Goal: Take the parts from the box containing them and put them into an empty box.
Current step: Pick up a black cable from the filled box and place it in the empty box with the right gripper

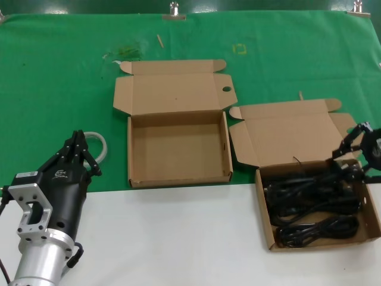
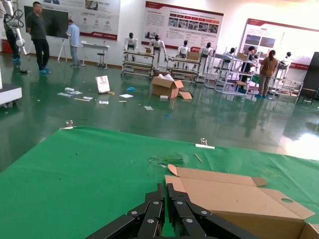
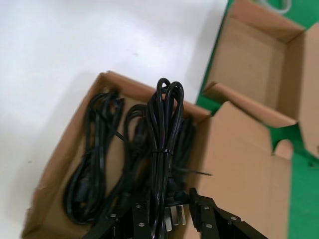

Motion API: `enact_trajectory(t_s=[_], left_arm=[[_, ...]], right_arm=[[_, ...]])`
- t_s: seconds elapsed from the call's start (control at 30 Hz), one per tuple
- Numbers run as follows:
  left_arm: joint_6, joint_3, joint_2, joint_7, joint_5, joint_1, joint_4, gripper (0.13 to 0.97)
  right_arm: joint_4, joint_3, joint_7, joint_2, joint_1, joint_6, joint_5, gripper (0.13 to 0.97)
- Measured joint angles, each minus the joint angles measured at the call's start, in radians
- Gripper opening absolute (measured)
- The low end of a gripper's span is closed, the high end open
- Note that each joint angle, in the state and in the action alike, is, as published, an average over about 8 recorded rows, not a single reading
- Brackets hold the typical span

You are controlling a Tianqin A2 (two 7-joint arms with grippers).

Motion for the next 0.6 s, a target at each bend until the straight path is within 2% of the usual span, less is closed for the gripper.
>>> enact_trajectory(t_s=[0.6], left_arm=[[0.0,0.0,0.0,0.0,0.0,0.0,0.0,0.156]], right_arm=[[0.036,0.024,-0.015,-0.117,0.018,0.12,0.037,0.291]])
